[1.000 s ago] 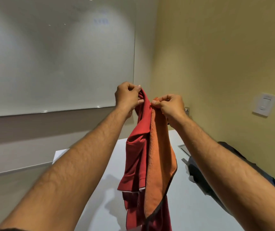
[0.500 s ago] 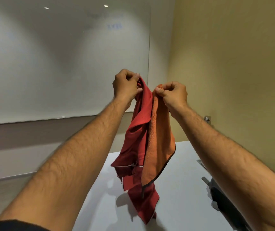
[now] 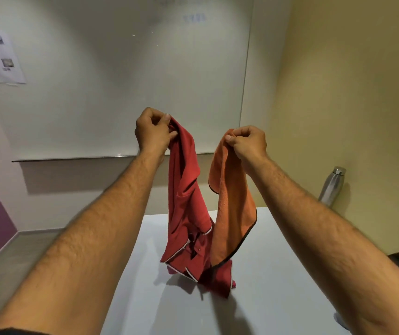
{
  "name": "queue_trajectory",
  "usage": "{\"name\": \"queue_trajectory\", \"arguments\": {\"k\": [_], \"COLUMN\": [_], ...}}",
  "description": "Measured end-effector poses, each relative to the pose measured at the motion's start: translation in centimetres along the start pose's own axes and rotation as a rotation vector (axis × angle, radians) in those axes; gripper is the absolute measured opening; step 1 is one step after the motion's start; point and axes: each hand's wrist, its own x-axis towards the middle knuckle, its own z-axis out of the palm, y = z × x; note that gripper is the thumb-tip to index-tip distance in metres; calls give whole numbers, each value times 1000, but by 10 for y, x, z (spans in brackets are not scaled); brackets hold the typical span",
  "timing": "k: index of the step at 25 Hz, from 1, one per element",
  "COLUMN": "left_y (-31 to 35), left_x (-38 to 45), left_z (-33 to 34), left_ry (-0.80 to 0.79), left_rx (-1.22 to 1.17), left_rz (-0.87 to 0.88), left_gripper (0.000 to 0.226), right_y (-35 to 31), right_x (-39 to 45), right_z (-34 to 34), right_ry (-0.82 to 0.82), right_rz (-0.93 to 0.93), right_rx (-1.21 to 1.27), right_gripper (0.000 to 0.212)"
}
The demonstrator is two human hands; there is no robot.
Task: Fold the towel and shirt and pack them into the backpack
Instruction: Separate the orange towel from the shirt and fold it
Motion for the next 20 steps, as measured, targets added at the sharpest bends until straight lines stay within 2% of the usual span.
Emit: {"name": "queue_trajectory", "arguments": {"k": [4,7,10,13,15,17,20], "left_y": [-49,-92,-138,-172,-192,-208,-231], "left_x": [5,-3,-19,-48,-69,-88,-110], "left_z": [-33,-57,-83,-107,-117,-124,-129], "left_ry": [32,-25,-180,-419,-592,-679,-726], "left_rx": [80,245,701,1186,1402,1473,1392], "left_rz": [-73,-145,-115,-145,-176,-166,-84], "left_gripper": [22,19,16,11,20,35,42], "right_y": [42,82,132,179,204,227,255], "right_x": [-5,-16,-34,-53,-68,-79,-94], "right_z": [22,35,44,44,39,32,15], "right_ry": [-74,-144,-229,-292,-331,-362,-398], "right_rz": [20,34,60,72,85,92,133], "right_rx": [-66,-197,-359,-515,-574,-615,-663], "right_gripper": [15,22,23,23,23,25,22]}}
